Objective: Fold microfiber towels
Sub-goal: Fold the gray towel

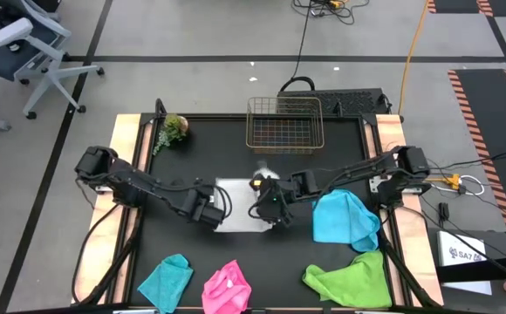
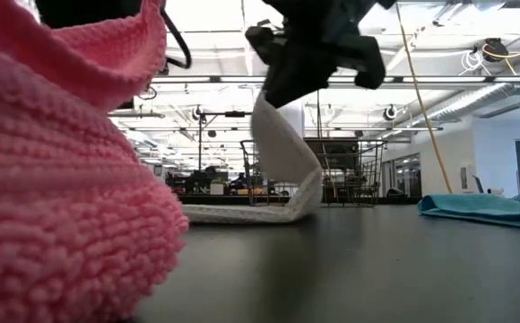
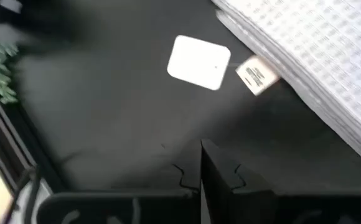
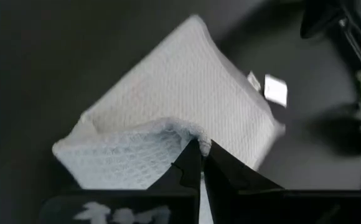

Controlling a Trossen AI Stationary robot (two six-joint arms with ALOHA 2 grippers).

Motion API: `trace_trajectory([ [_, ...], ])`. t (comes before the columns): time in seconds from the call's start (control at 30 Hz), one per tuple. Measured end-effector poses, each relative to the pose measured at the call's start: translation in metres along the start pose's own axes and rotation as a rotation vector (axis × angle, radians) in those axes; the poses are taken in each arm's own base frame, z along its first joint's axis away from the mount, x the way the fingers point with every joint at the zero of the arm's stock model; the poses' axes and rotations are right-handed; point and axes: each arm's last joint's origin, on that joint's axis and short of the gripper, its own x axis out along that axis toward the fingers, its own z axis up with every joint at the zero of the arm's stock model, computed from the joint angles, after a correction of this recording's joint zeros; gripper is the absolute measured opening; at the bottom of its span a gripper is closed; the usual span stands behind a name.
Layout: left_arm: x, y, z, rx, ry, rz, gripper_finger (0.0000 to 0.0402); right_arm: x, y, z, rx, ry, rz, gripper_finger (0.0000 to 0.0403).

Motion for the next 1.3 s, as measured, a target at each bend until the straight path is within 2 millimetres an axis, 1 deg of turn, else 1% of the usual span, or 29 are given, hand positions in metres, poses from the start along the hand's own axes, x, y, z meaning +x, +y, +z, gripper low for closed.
trace_trajectory([
  [0.13, -0.003, -0.003, -0.006, -0.041, -0.005, -0.006, 0.0003, 0.017, 0.003, -0.001, -0.010, -0.047, 0.063, 0.0000],
  [0.23, -0.004, 0.000, -0.004, -0.080, -0.030, -0.005, 0.0006, 0.027, 0.005, 0.000, -0.011, -0.094, 0.091, 0.0000],
  [0.33, -0.003, 0.003, 0.001, -0.087, -0.041, -0.002, 0.0003, 0.031, 0.004, 0.003, -0.014, -0.138, 0.086, 0.0000],
  [0.53, -0.001, 0.004, 0.006, -0.068, -0.025, -0.011, 0.0006, 0.030, -0.001, 0.006, -0.014, -0.176, 0.045, 0.0000],
  [0.63, -0.001, 0.004, 0.007, -0.066, -0.020, -0.014, 0.0003, 0.030, -0.006, 0.004, -0.006, -0.181, 0.029, 0.0000],
  [0.73, -0.001, 0.004, 0.007, -0.066, -0.020, -0.014, 0.0009, 0.031, -0.008, 0.001, 0.002, -0.176, 0.025, 0.0000],
  [0.83, -0.001, 0.003, 0.007, -0.061, -0.013, -0.028, 0.0007, 0.037, -0.008, -0.001, 0.004, -0.176, 0.025, 0.0000],
  [0.9, -0.001, 0.002, 0.007, -0.059, -0.009, -0.044, 0.0003, 0.046, -0.008, -0.002, 0.004, -0.185, 0.021, 0.0000],
  [1.07, -0.001, 0.003, 0.006, -0.048, 0.010, -0.034, 0.0010, 0.064, -0.006, 0.001, -0.005, -0.246, 0.001, 0.0000],
  [1.2, -0.002, 0.006, 0.005, -0.045, 0.019, -0.019, 0.0003, 0.069, -0.009, 0.005, -0.012, -0.297, -0.045, 0.0000],
  [1.3, -0.006, 0.010, 0.007, -0.060, 0.007, -0.043, 0.0007, 0.068, -0.011, 0.006, -0.014, -0.318, -0.065, 0.0000],
])
